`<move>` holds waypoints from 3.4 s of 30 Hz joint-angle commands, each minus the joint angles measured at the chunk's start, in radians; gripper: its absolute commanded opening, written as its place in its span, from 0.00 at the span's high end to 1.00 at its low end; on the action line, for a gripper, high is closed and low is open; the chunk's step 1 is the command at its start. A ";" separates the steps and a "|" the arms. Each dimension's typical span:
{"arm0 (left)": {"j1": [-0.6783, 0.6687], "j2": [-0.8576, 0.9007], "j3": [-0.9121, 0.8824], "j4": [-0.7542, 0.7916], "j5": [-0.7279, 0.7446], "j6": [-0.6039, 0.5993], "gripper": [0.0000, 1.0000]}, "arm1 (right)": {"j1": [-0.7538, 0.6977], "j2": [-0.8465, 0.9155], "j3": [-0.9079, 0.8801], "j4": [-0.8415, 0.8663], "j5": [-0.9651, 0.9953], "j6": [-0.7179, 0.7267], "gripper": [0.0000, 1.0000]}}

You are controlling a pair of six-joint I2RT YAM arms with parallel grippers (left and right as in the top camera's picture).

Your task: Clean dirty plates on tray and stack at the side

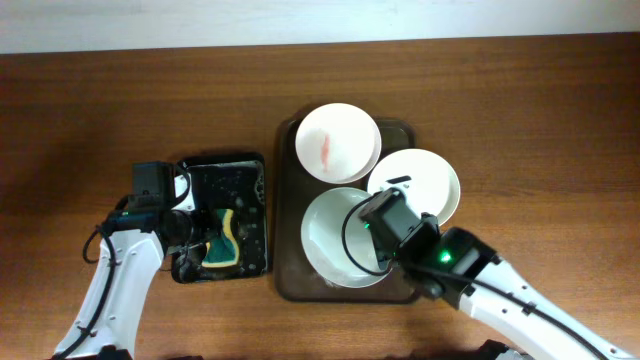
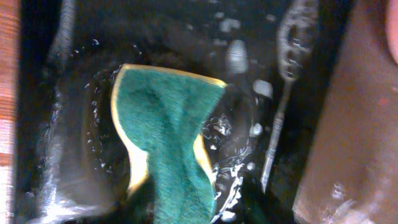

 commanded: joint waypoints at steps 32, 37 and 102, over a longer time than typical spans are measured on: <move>0.006 -0.380 0.094 -0.051 0.106 0.062 0.00 | 0.348 0.003 0.143 -0.166 0.755 -0.010 0.96; 0.006 -0.380 0.094 -0.052 0.106 0.062 0.00 | 0.335 0.021 0.143 -0.145 0.798 -0.040 0.96; 0.006 -0.380 0.094 -0.052 0.106 0.062 0.00 | -0.622 0.220 0.177 -0.261 -0.564 -0.168 0.96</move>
